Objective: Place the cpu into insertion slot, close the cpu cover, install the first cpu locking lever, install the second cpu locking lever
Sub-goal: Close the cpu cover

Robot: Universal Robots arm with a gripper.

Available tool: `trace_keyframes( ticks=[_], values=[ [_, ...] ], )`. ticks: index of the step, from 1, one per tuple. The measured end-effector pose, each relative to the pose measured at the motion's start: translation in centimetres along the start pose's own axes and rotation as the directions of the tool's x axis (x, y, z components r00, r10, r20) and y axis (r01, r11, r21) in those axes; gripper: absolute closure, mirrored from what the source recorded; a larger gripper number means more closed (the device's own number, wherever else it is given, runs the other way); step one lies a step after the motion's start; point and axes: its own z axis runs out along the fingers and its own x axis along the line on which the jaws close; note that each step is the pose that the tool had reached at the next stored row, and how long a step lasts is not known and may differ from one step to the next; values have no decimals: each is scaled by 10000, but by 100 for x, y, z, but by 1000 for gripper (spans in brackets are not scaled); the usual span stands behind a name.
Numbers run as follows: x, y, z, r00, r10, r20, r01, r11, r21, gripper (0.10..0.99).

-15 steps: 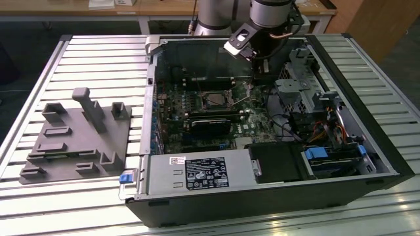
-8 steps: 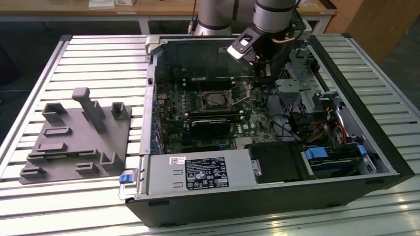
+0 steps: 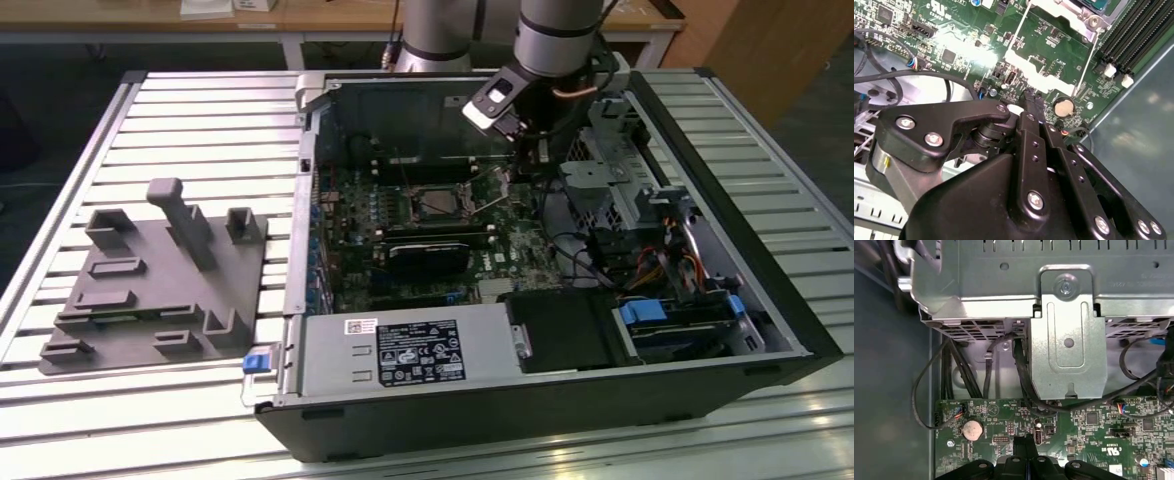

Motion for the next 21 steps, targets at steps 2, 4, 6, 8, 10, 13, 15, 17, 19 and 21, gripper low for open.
trace_keyframes(
  ticks=[2,4,6,8,10,13,15,17,19,21],
  values=[
    [0,0,29,10000,0,1,0,10000,29,980],
    [-1,0,56,10000,1,1,-1,10000,57,980],
    [-1,-1,76,10000,2,1,-2,10000,77,980],
    [-1,-1,76,10000,2,4,-2,10000,78,980],
    [-1,0,76,10000,1,5,-1,10000,78,980],
    [-1,0,77,10000,0,5,0,10000,92,980],
    [-1,1,78,10000,2,7,-2,9998,203,980],
    [0,4,79,10000,4,15,-5,9992,397,980],
    [-1,7,79,10000,6,25,-8,9981,609,980],
    [0,12,80,10000,9,36,-13,9963,862,980]
  ],
)
